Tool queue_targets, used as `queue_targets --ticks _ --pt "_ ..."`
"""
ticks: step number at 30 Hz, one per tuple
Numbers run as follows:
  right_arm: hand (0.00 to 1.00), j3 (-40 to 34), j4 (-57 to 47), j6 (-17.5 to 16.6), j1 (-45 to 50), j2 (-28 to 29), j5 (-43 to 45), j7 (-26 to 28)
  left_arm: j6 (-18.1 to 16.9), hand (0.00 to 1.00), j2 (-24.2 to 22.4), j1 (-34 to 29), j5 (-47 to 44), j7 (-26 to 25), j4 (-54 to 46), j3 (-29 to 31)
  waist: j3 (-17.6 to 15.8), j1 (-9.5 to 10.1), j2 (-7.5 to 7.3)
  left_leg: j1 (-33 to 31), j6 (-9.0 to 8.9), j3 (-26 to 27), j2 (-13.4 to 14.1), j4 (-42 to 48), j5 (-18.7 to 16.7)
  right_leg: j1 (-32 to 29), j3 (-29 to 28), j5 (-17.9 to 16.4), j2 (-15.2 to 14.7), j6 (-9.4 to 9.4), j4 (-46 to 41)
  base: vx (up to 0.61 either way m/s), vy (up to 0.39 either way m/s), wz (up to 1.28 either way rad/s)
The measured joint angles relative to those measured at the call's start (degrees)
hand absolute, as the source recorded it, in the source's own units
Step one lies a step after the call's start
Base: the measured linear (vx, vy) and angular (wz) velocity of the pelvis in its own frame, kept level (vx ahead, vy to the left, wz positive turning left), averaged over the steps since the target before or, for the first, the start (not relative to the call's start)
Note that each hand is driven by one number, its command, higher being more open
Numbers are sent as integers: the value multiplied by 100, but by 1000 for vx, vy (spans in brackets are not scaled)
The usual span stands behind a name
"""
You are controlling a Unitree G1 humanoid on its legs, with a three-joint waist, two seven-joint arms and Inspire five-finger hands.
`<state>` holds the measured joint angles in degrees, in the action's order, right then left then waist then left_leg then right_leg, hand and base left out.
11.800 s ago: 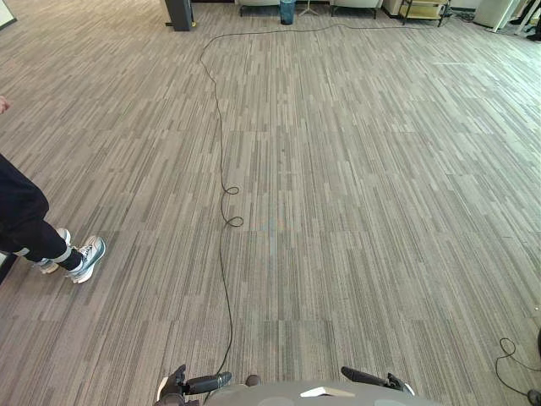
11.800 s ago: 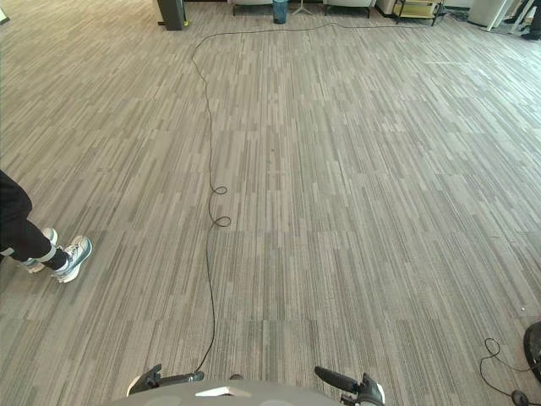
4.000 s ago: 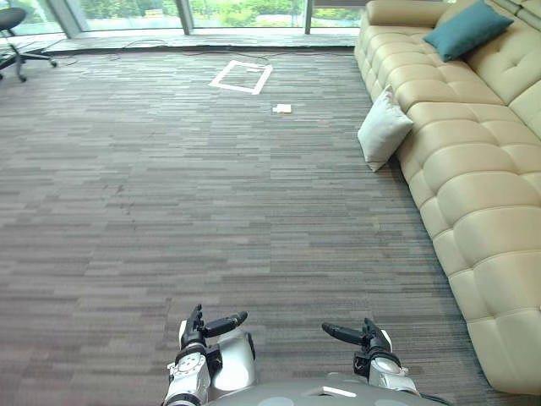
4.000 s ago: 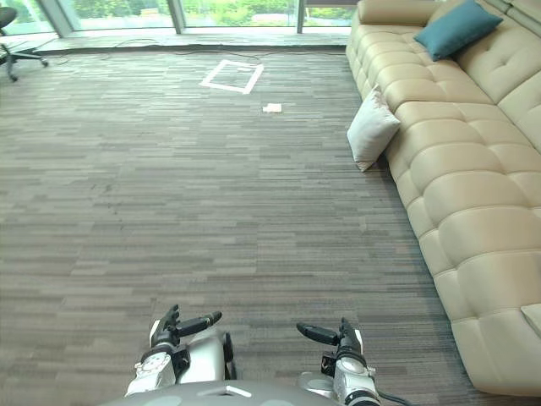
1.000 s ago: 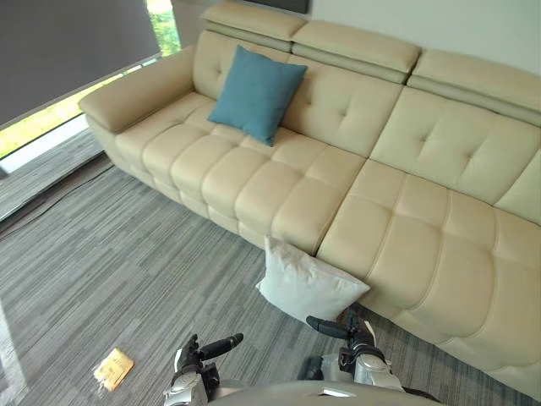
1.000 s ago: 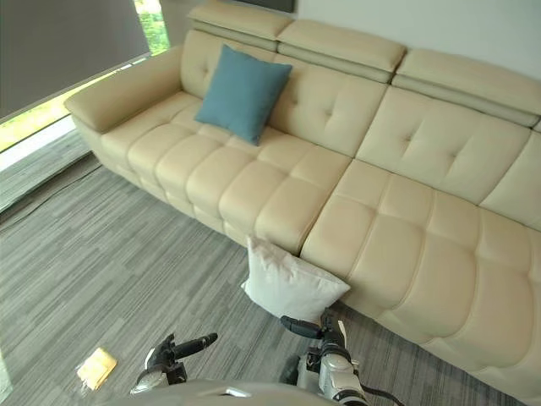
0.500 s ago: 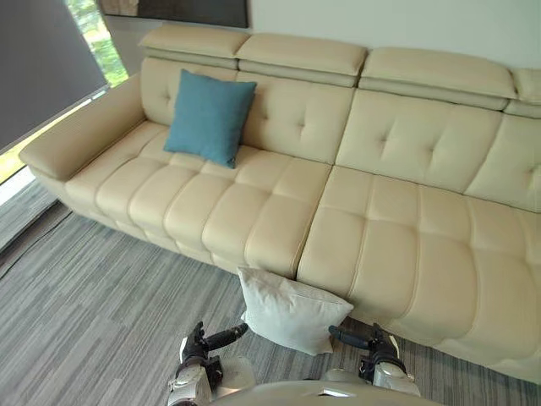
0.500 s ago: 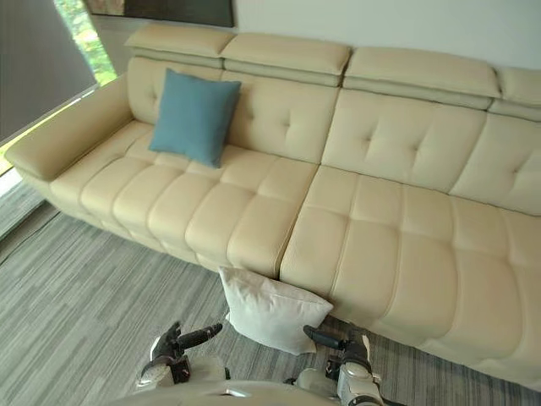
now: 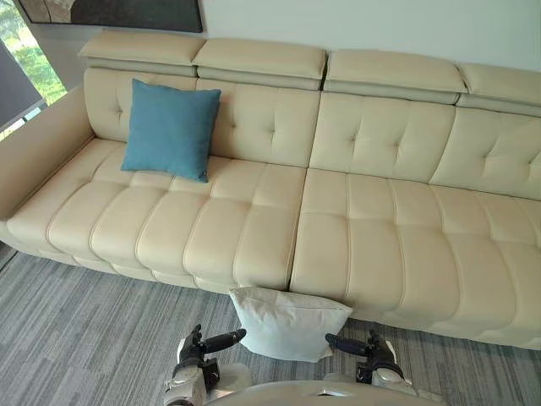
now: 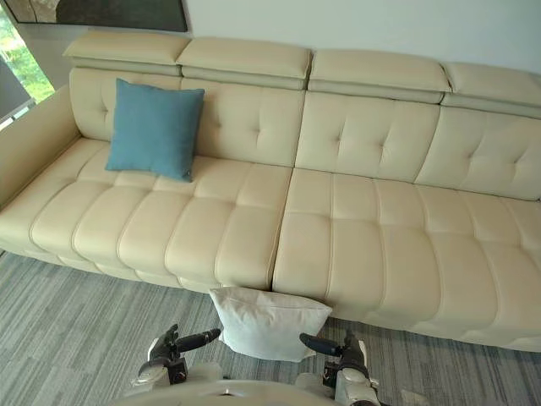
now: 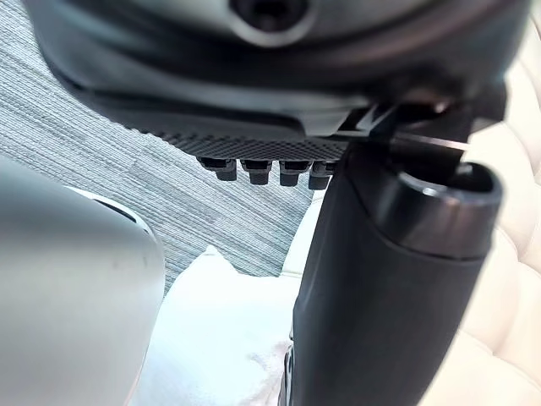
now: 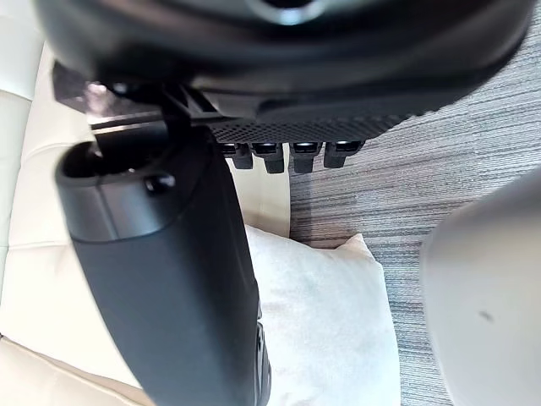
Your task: Pick up cushions and gather them together orderly.
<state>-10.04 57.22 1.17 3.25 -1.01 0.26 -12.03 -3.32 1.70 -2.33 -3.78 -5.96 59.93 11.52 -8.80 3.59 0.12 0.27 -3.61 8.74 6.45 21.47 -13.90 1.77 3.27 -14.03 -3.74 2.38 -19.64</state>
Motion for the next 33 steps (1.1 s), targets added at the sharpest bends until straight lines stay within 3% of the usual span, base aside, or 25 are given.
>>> queue_targets --ticks 3,6,9,13,18,23,30,31,32,33 --pt "100 1 7 -5 -59 -129 173 -81 -6 100 -24 120 -21 -72 -3 2 -163 12 78 -343 -6 -7 27 150 4 -394 -2 -3 41 -4 -265 -60 -60 -3" --pt "100 -29 -16 -7 -391 -250 438 -195 -17 100 20 485 -226 -234 -31 -1 -641 21 161 -1043 -3 -144 47 646 3 -1181 5 -21 24 -24 -988 -126 -63 1" --pt "100 -186 -108 -19 -958 -173 700 -321 -32 100 165 1035 -537 -494 -258 21 -1226 45 -40 -2234 44 -345 86 1574 -173 -2368 49 -223 -16 -86 -1936 -289 -89 3" --pt "100 -231 -349 -48 -1569 -213 890 -492 -40 100 267 1681 -722 -648 -631 132 -1697 54 -114 -3447 125 -513 152 2416 -276 -3452 121 -372 -33 -120 -2631 -304 11 8" --pt "100 -201 -417 -53 -2508 -220 1110 -726 -105 100 440 2579 -1032 -833 -910 501 -1951 45 -160 -4666 223 -643 105 2848 -93 -4643 170 -279 -141 -138 -3140 -182 44 12" --pt "100 109 -590 -55 -3454 -193 1110 -855 -164 100 534 3346 -1147 -1006 -910 563 -2093 36 -162 -5646 201 -718 114 3324 -48 -5604 172 -258 -160 -188 -3631 -83 23 4" --pt "100 236 -817 -166 -4481 -55 1115 -1116 -163 100 350 4297 -1139 -1202 -911 15 -2121 -17 -181 -6481 215 -829 13 3505 116 -6422 239 -223 -262 -184 -3917 -62 5 11" --pt "0 221 -820 -179 -4610 -56 1114 -1177 -162 100 349 4468 -1135 -1262 -911 -112 -2127 -32 -192 -6601 214 -833 -1 3484 159 -6547 244 -186 -273 -194 -3916 -28 -1 6" --pt "0 215 -824 -188 -4689 -56 1115 -1236 -163 100 349 4595 -1128 -1313 -911 -179 -2127 -44 -193 -6698 215 -835 -9 3477 189 -6644 247 -163 -279 -196 -3917 -26 -4 5" --pt "0 211 -824 -188 -4744 -58 1115 -1263 -163 0 347 4671 -1128 -1341 -911 -217 -2127 -55 -193 -6753 215 -839 -13 3477 205 -6702 249 -154 -283 -188 -3922 -12 -4 3"
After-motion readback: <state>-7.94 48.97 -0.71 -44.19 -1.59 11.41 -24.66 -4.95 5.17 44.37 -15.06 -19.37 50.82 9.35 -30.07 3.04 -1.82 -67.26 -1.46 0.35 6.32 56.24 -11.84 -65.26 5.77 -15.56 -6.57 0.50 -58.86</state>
